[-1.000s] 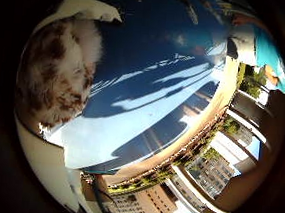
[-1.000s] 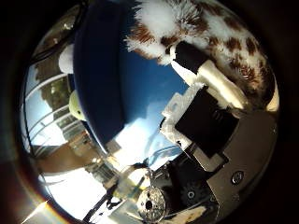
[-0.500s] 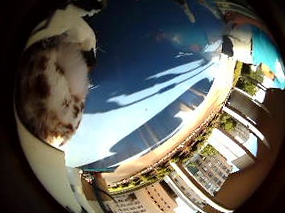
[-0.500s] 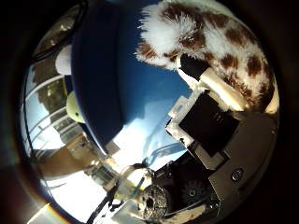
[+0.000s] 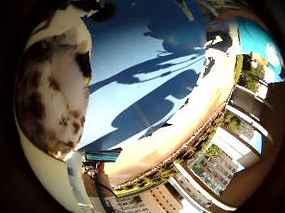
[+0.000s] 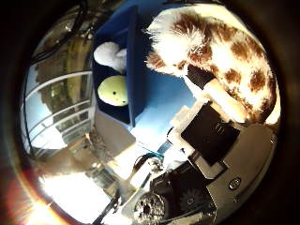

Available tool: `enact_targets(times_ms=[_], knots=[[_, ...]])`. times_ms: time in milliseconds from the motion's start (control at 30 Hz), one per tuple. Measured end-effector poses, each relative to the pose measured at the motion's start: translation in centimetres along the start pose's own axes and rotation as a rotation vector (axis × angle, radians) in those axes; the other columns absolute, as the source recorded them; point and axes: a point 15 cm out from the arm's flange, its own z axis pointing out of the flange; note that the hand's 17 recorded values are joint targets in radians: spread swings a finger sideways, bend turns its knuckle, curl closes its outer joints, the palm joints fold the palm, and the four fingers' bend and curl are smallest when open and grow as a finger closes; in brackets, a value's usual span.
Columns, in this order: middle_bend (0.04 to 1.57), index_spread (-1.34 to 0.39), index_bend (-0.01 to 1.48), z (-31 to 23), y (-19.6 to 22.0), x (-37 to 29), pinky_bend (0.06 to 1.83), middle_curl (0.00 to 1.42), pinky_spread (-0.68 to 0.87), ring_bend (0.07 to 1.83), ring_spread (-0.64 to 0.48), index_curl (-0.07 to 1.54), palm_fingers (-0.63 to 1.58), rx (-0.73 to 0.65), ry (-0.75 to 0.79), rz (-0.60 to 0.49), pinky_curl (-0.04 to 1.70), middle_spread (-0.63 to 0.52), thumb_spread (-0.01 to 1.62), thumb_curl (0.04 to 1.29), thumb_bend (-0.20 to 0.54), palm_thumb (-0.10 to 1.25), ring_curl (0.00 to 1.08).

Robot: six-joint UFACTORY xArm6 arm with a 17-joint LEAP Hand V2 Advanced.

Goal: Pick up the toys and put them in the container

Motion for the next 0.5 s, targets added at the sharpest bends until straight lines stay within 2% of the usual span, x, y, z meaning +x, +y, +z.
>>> enact_targets(times_ms=[300, 500], knots=[[1.19, -1.00, 1.02, -8.5, 4.5, -9.9, 1.66, 1.18, 0.12, 1.51, -0.13, -0.02, 0.83, 0.167, 0.018, -0.189, 0.72, -0.28, 1.12, 0.82, -0.010, 1.05, 0.83], [1.20, -1.02, 1.06, -10.9, 3.6, -17.5, 1.66, 1.18, 0.12, 1.52, -0.13, -0.02, 0.82, 0.288, 0.057, -0.263, 0.74, -0.27, 1.12, 0.86, -0.012, 1.03, 0.83]])
